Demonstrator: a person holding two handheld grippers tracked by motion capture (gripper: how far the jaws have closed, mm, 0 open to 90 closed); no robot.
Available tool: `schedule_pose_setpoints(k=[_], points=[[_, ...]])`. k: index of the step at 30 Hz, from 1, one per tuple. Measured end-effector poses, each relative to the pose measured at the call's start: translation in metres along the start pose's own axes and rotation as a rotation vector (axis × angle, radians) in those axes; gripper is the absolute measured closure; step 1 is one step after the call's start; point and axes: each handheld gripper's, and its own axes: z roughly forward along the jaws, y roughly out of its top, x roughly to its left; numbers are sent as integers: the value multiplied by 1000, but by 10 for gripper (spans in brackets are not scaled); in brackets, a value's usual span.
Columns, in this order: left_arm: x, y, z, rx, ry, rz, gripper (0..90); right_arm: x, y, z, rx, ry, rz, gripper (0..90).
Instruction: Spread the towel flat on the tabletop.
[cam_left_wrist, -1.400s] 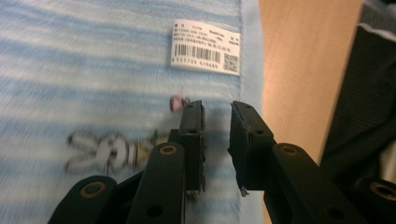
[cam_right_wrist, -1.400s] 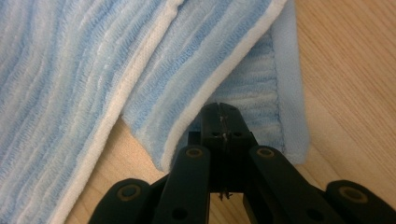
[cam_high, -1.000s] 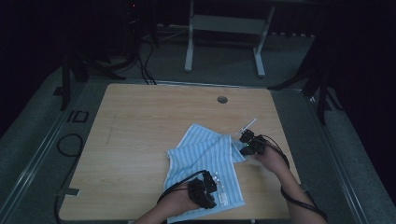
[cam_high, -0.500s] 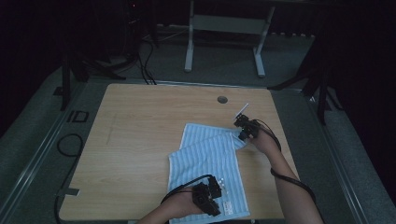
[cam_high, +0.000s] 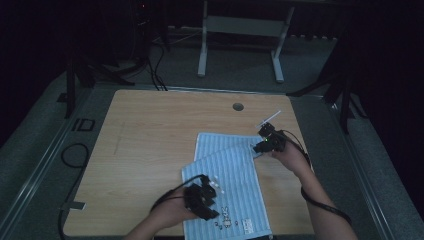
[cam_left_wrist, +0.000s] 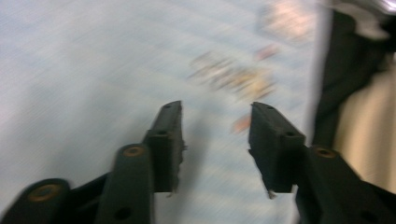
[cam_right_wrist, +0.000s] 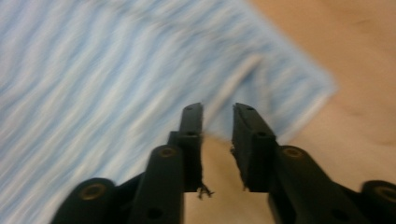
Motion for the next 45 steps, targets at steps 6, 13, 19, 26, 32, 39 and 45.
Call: schedule_pose_setpoints(k=[6, 13, 19, 26, 32, 39, 45], points=[[48, -37, -19, 8, 156, -210, 477, 11, -15, 21, 56, 7, 11, 606], [74, -39, -6, -18, 98, -297, 476, 14, -10, 37, 90, 31, 34, 585], [78, -30, 10, -22, 71, -282, 545, 25, -13, 45, 120, 17, -40, 896], [68, -22, 1, -80, 75, -230, 875, 29, -22, 17, 31, 46, -54, 900], [64, -22, -4, -94, 71, -229, 874, 19, -32, 12, 57, 55, 10, 633], [67, -22, -1, -91, 59, -240, 875, 19, -19, 41, 138, 41, 35, 526], [68, -24, -1, -99, 60, -245, 875, 32, -11, 46, 155, 18, -27, 790]])
